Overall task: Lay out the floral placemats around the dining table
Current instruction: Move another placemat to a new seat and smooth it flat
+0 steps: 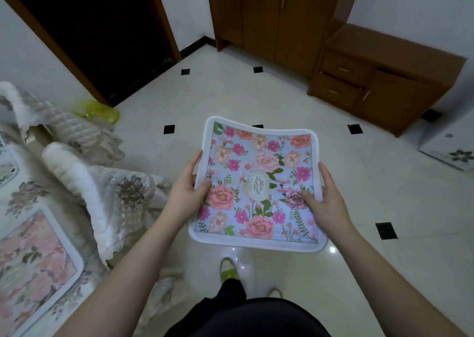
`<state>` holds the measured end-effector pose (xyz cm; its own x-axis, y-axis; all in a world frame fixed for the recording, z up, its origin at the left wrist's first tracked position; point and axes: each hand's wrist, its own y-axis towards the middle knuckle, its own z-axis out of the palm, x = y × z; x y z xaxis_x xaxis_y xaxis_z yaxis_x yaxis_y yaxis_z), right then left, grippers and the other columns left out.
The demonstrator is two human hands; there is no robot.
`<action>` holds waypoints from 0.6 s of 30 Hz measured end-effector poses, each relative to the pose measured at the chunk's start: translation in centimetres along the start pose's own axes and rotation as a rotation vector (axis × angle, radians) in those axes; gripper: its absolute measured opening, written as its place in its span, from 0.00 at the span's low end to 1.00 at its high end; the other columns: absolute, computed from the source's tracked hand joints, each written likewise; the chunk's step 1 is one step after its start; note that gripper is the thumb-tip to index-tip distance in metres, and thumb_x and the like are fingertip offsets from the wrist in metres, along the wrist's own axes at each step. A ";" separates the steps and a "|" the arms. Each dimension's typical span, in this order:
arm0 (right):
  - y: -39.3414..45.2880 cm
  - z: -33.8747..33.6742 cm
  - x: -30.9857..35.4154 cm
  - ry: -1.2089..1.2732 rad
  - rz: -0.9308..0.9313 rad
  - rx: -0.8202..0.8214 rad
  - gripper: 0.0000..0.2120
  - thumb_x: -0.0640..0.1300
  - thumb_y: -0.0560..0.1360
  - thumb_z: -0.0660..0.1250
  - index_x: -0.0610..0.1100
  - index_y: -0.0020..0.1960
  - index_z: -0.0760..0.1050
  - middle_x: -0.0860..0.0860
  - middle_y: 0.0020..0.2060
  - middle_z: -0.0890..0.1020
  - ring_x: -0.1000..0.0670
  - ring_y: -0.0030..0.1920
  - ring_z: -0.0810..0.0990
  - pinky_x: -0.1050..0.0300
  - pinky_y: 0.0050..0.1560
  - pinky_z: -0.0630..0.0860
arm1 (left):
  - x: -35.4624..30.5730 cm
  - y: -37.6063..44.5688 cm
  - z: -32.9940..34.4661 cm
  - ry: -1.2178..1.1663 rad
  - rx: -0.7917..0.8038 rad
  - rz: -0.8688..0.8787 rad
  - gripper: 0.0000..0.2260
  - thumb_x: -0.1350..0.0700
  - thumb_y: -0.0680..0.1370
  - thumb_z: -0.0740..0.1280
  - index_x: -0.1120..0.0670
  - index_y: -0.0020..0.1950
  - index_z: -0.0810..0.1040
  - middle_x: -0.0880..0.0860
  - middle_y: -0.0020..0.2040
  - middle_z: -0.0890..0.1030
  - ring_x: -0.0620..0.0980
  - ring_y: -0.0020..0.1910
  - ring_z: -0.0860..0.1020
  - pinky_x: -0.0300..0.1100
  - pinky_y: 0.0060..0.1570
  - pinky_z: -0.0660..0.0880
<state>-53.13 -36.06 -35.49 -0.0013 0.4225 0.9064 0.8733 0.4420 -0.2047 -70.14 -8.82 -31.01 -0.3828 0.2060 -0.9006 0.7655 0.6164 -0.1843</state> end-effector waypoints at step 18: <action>20.7 17.7 14.2 -0.140 -0.178 0.197 0.37 0.43 0.77 0.69 0.63 0.77 0.54 0.56 0.59 0.81 0.56 0.50 0.84 0.65 0.44 0.78 | 3.9 16.1 -15.4 0.008 -0.248 -0.070 0.30 0.52 0.80 0.66 0.39 0.78 0.56 0.50 0.67 0.77 0.50 0.57 0.81 0.50 0.57 0.78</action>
<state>-43.70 -6.92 -33.40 -0.2249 0.4234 0.8776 0.7420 0.6581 -0.1274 -67.32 13.59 -31.43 -0.4346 0.1617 -0.8860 0.5871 0.7968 -0.1426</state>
